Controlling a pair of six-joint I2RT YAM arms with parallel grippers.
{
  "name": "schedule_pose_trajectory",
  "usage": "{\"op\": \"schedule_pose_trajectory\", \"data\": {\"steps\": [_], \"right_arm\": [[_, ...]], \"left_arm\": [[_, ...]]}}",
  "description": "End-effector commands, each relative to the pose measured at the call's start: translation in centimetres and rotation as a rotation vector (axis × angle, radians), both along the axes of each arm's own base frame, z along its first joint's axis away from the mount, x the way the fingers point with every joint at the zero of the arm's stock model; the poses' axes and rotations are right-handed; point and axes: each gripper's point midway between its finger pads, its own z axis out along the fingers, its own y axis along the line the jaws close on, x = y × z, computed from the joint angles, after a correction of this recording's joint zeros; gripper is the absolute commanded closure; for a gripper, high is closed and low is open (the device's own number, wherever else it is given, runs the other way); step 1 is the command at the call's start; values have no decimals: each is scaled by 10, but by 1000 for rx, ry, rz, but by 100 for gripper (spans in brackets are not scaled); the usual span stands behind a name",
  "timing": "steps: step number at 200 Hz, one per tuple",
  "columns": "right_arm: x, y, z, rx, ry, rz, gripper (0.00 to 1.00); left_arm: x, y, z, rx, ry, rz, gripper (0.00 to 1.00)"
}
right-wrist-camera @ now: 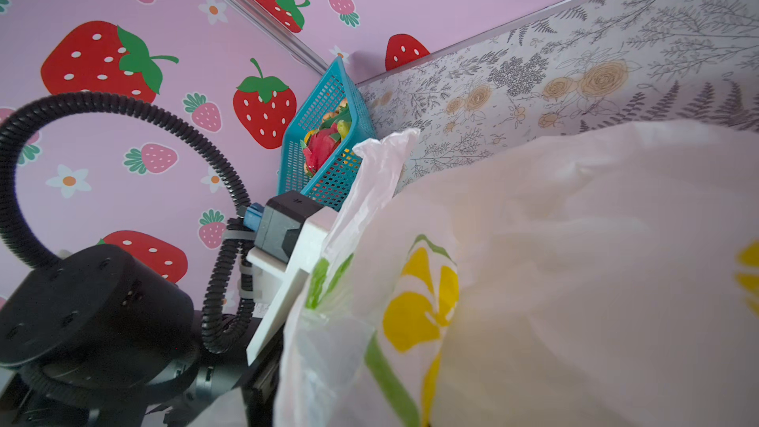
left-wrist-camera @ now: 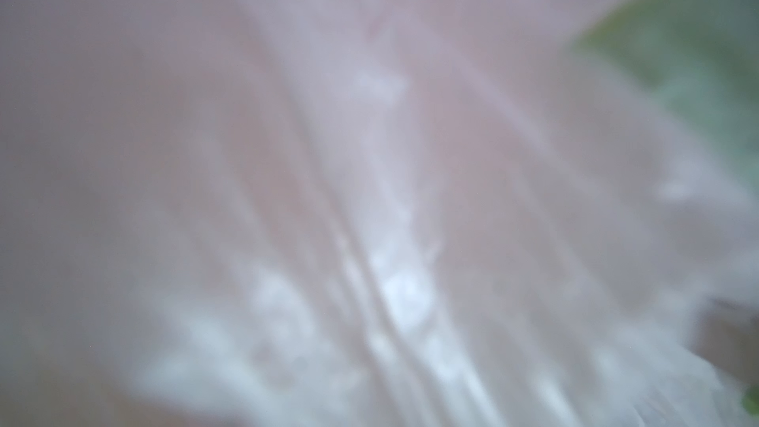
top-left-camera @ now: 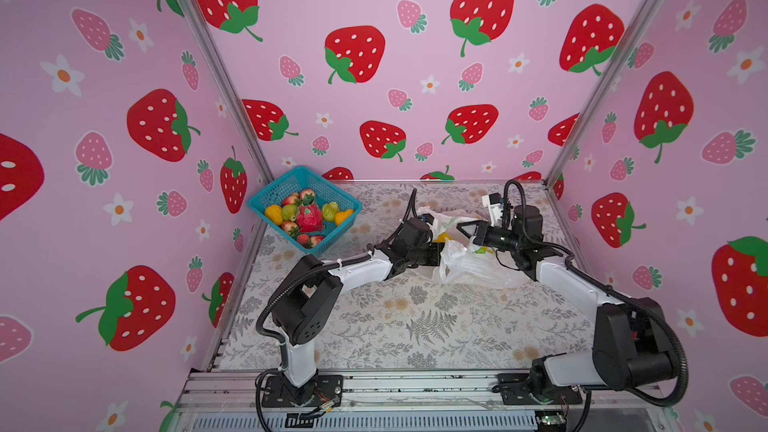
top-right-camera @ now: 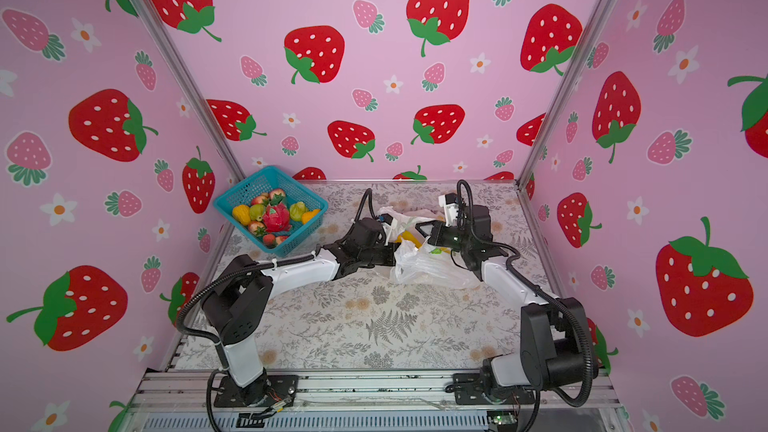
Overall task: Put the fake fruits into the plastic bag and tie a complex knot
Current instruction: 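Lower the bananas into the bag held by the right gripper and open the left gripper, then withdraw the left gripper from the bag back toward the teal basket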
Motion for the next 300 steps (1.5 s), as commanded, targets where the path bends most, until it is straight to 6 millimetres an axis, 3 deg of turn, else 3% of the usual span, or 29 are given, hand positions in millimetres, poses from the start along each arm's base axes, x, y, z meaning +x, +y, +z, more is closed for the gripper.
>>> {"op": "schedule_pose_trajectory", "data": {"steps": [1, 18, 53, 81, 105, 140, 155, 170, 193, 213, 234, 272, 285, 300], "right_arm": [[2, -10, 5, -18, -34, -35, 92], [2, -14, 2, -24, -31, -38, 92], [5, -25, 0, -39, -32, -65, 92], [6, -27, -3, -53, -36, -70, 92], [6, -26, -7, -50, -27, -63, 92], [5, -25, -11, -47, -19, -51, 92], [2, -25, -13, -50, -19, -47, 92], [1, -25, -15, -57, -21, -48, 92], [3, -28, -17, -86, -28, -52, 92], [8, -33, -16, -159, -47, -64, 92], [12, -44, -9, -256, -74, -96, 92], [20, -83, 17, -484, -144, -252, 92], [21, -90, 23, -513, -161, -282, 92], [21, -91, 25, -514, -172, -287, 92]], "left_arm": [[-9, 16, 21, 10, -41, -24, 24], [-13, 29, 27, 31, -57, -29, 19], [-25, 66, 38, 88, -84, -2, 19], [-19, 118, 27, 151, -63, 187, 19], [-9, 136, 11, 125, -1, 274, 16], [10, 115, 6, 40, 79, 229, 16], [17, 102, 3, 17, 104, 202, 20], [23, 93, -2, 7, 131, 185, 32], [26, 83, -2, -34, 147, 162, 61], [21, 73, 19, -100, 105, 113, 79], [9, 64, 55, -166, 49, 61, 100], [-44, 39, 138, -289, -86, -118, 100], [-55, 34, 150, -316, -99, -156, 100], [-55, 34, 146, -316, -82, -150, 100]]}}
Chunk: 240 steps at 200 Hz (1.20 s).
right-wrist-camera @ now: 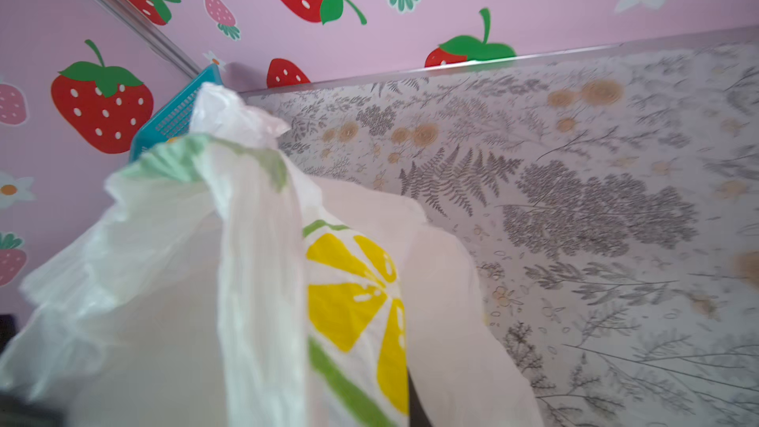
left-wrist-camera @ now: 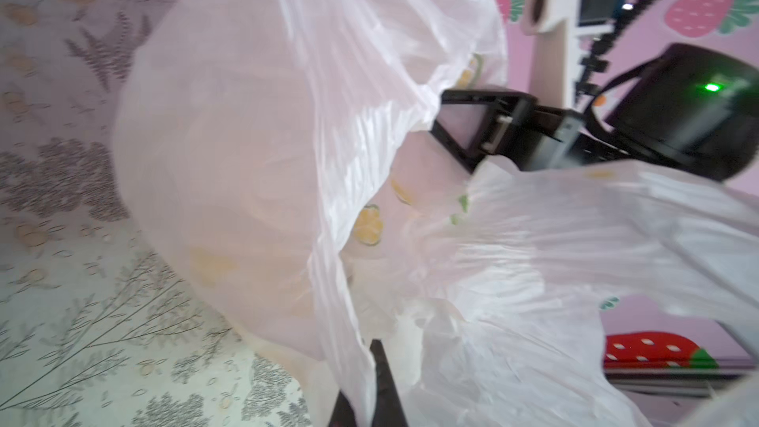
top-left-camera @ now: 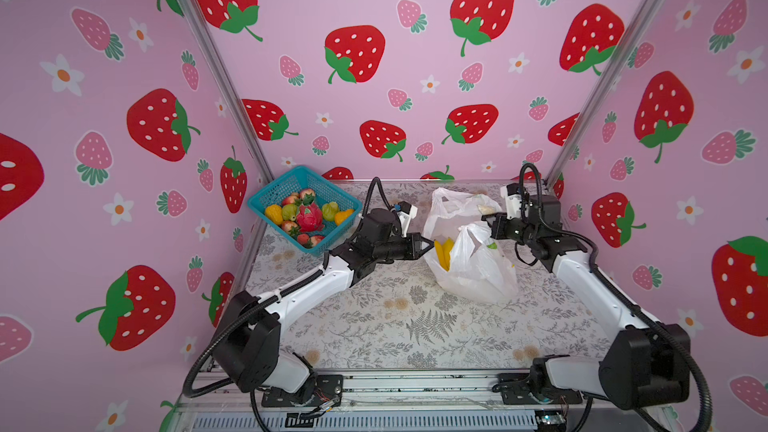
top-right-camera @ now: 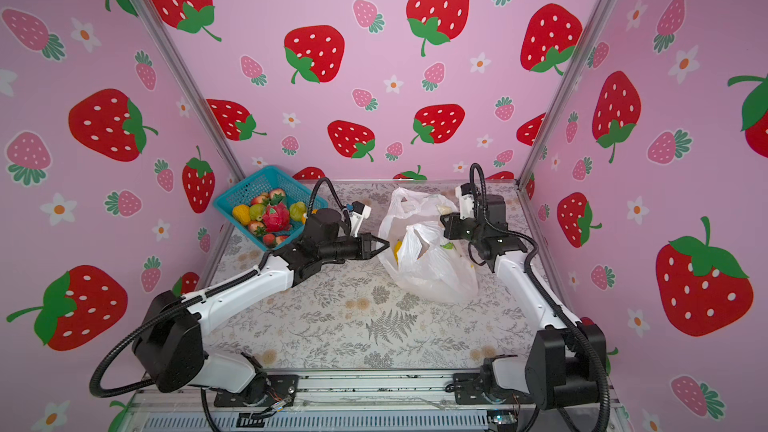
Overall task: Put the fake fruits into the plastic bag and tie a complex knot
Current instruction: 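Withdraw the left gripper from the bag back toward the teal basket, then grasp the red dragon fruit in the teal basket with the left gripper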
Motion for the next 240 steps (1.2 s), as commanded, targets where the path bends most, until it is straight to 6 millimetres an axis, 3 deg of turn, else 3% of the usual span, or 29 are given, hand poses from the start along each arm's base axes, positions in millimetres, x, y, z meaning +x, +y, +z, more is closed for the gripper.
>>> {"op": "schedule_pose_trajectory", "data": {"steps": [1, 21, 59, 67, 86, 98, 114, 135, 156, 182, 204, 223, 240], "right_arm": [[-2, -20, -3, -111, -2, -60, 92], [0, -18, -8, -113, 8, -53, 92], [0, -8, 6, -54, -38, -15, 92], [-1, -2, 10, -22, -54, 13, 92], [0, 7, 8, 28, -59, 54, 91], [0, 13, 4, 46, -42, 80, 92], [0, 19, 2, 75, -33, 110, 91], [-2, 29, 6, 113, -43, 150, 92], [-2, 39, 8, 130, -52, 184, 91], [-3, 48, 4, 146, -49, 214, 91], [-6, 53, -2, 154, -44, 234, 91], [-8, 55, -5, 158, -44, 244, 91], [-10, 55, -7, 162, -46, 249, 91]], "left_arm": [[-5, -7, 19, -47, -33, -49, 100], [2, -2, -3, 6, 0, -22, 100], [7, 12, -15, 59, -28, 21, 99], [11, 19, -16, 72, -44, 43, 96], [18, 40, -18, 92, -45, 104, 72], [25, 60, -19, 118, -27, 164, 61], [37, 97, -22, 165, 9, 271, 55], [56, 158, -21, 231, 51, 443, 50], [73, 218, -16, 319, 53, 612, 36], [95, 289, -23, 509, 73, 811, 26], [115, 332, -37, 594, 140, 899, 14], [131, 356, -51, 660, 167, 951, 0], [146, 374, -65, 708, 216, 972, 1]]}}
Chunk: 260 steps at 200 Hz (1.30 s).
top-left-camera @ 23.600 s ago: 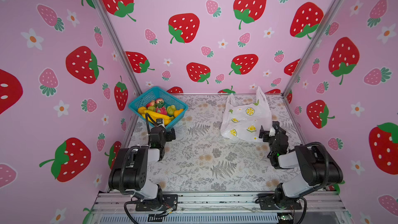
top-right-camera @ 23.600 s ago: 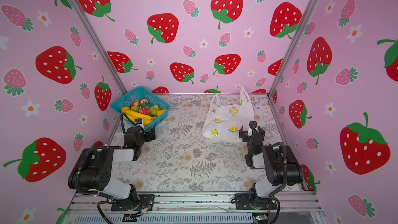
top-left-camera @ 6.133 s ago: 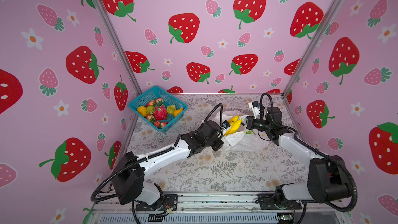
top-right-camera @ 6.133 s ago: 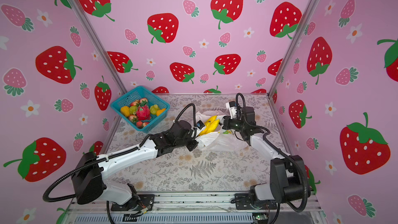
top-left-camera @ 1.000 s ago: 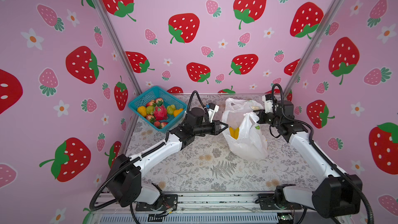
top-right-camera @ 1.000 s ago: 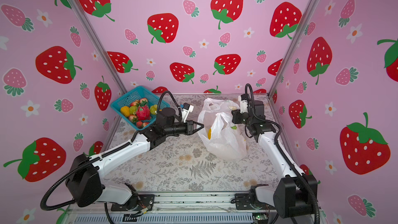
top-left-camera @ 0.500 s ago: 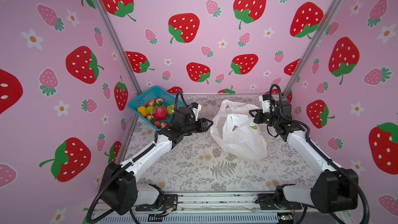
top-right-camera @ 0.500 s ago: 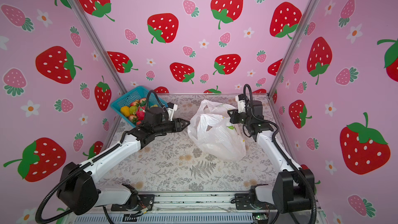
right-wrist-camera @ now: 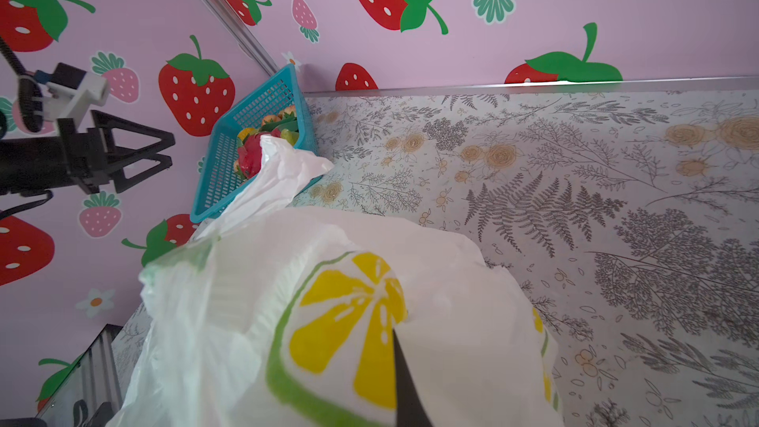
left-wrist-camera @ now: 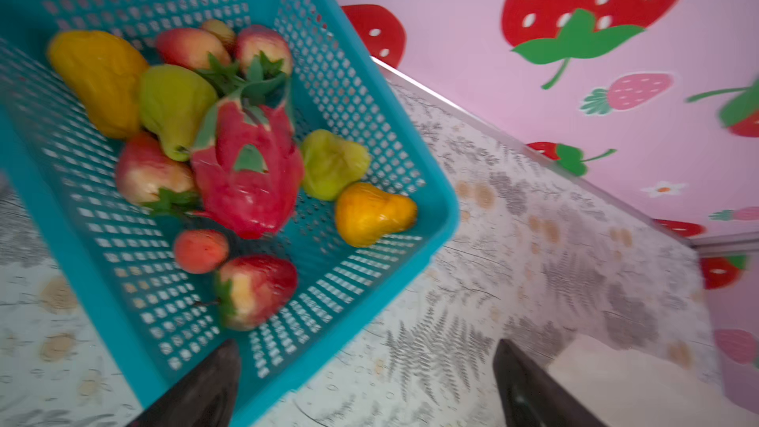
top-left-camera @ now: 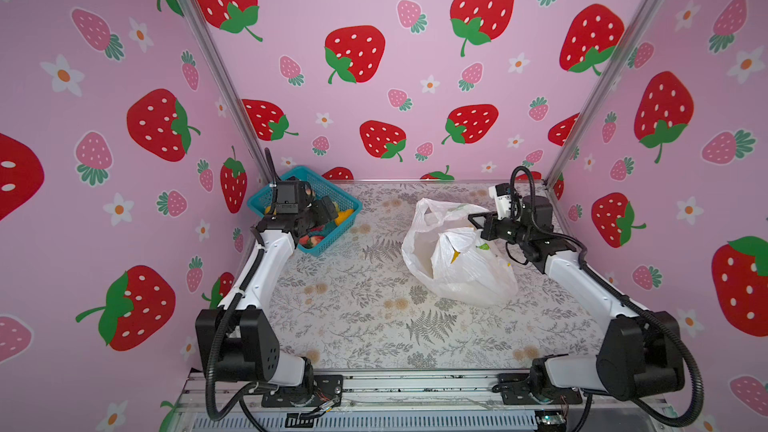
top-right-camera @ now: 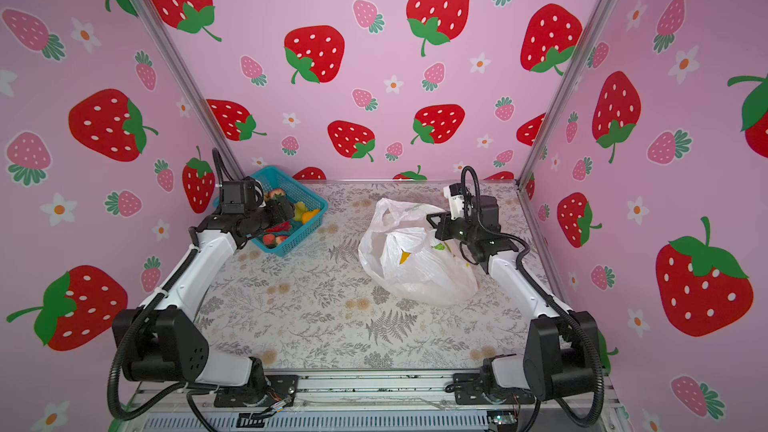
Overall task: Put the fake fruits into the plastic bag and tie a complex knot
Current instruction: 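Grasp the red dragon fruit in the teal basket with the left gripper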
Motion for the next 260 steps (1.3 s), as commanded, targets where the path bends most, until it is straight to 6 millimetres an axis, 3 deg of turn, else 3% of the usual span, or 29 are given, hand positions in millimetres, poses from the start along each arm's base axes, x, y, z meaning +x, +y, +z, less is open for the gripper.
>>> {"op": "schedule_pose_trajectory", "data": {"steps": [1, 31, 92, 198, 260], "right_arm": [[-3, 6, 1, 25, -18, 33, 91], [-4, 4, -1, 22, -25, 25, 92], [-3, 4, -7, 14, -19, 21, 91], [0, 6, -17, 12, 12, 27, 92], [0, 5, -19, 8, 17, 26, 91]], "left_arm": [[8, 33, -19, 102, 109, 68, 1], [34, 51, -43, 135, 199, 94, 1], [74, 55, -85, 116, 311, 73, 0], [91, 66, -123, 136, 390, 81, 0], [97, 74, -135, 107, 397, 77, 0]]}}
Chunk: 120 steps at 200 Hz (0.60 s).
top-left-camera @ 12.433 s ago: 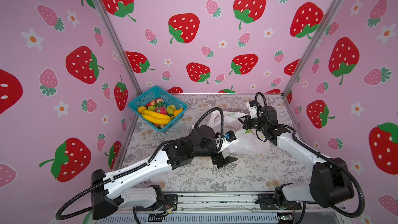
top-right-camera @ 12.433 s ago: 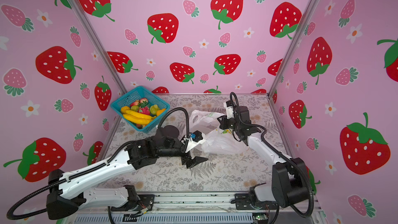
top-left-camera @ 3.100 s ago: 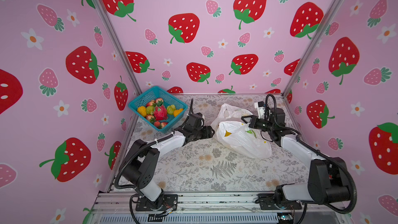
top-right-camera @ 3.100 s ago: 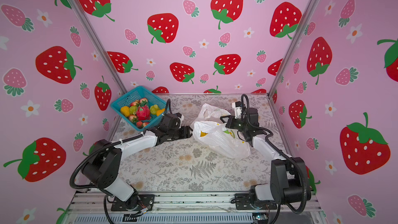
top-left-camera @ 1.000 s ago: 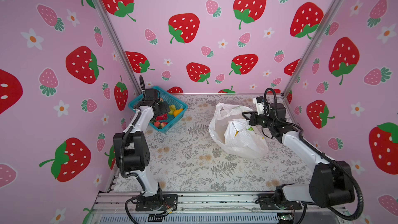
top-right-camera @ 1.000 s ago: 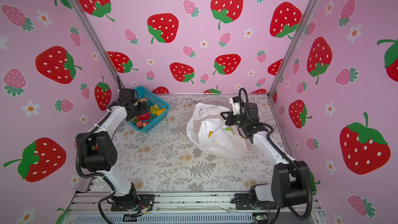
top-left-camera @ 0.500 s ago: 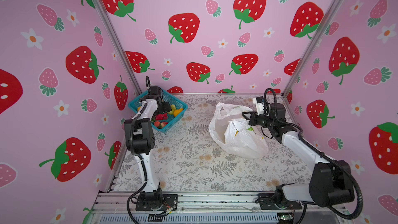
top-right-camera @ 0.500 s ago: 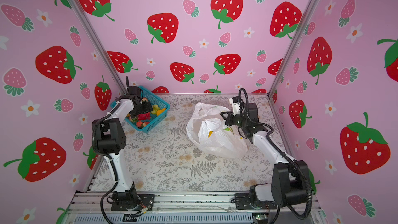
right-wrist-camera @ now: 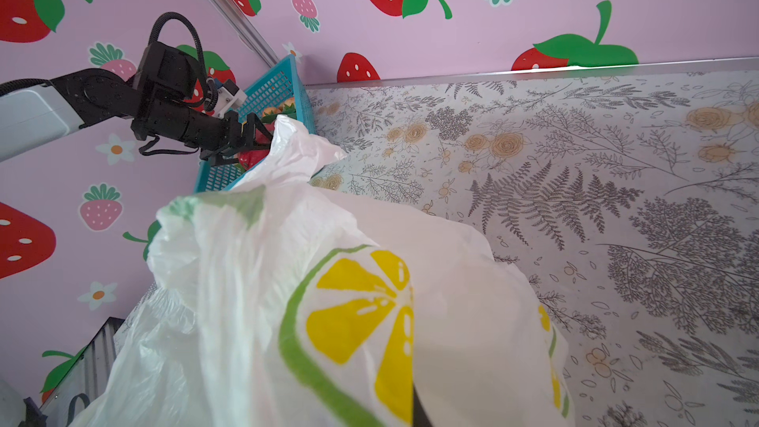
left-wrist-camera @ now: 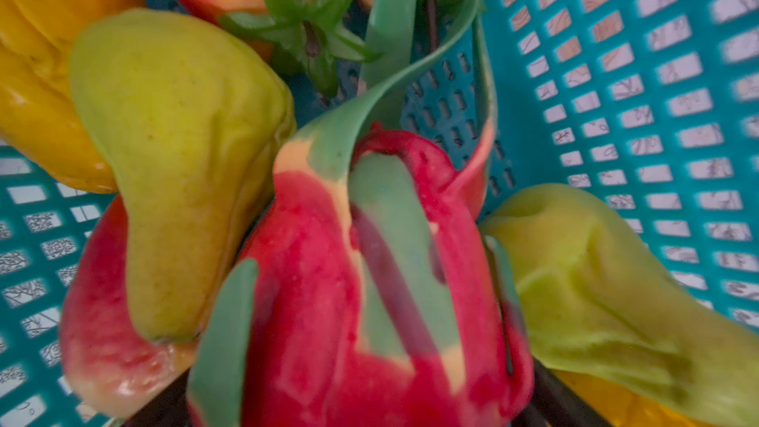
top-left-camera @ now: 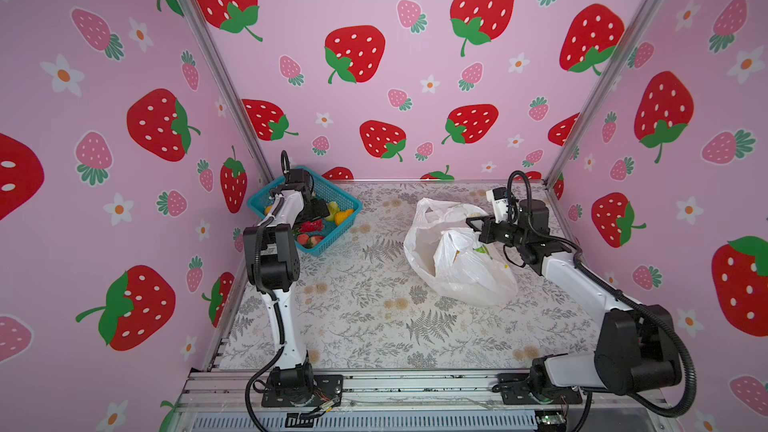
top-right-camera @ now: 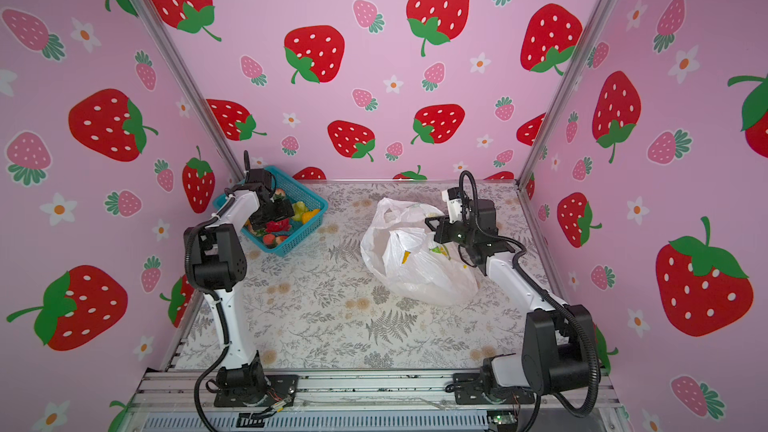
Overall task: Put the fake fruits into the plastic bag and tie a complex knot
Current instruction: 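Grasp the red dragon fruit in the teal basket with the left gripper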
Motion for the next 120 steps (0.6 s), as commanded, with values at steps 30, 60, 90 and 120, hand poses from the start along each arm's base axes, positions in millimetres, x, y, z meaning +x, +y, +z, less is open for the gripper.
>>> {"op": "schedule_pose_trajectory", "data": {"steps": [30, 60, 90, 120], "right_arm": [[-2, 3, -6, 1, 11, 17, 92], [-2, 3, -6, -1, 12, 16, 91], [-2, 3, -5, -1, 13, 15, 92], [-3, 4, -4, 6, 18, 19, 91]], "left_arm": [[10, 8, -3, -13, 0, -10, 3], [13, 6, -4, -36, -3, -16, 6], [15, 5, 9, -38, -30, -12, 13], [13, 5, 47, -36, -122, 6, 21]]}}
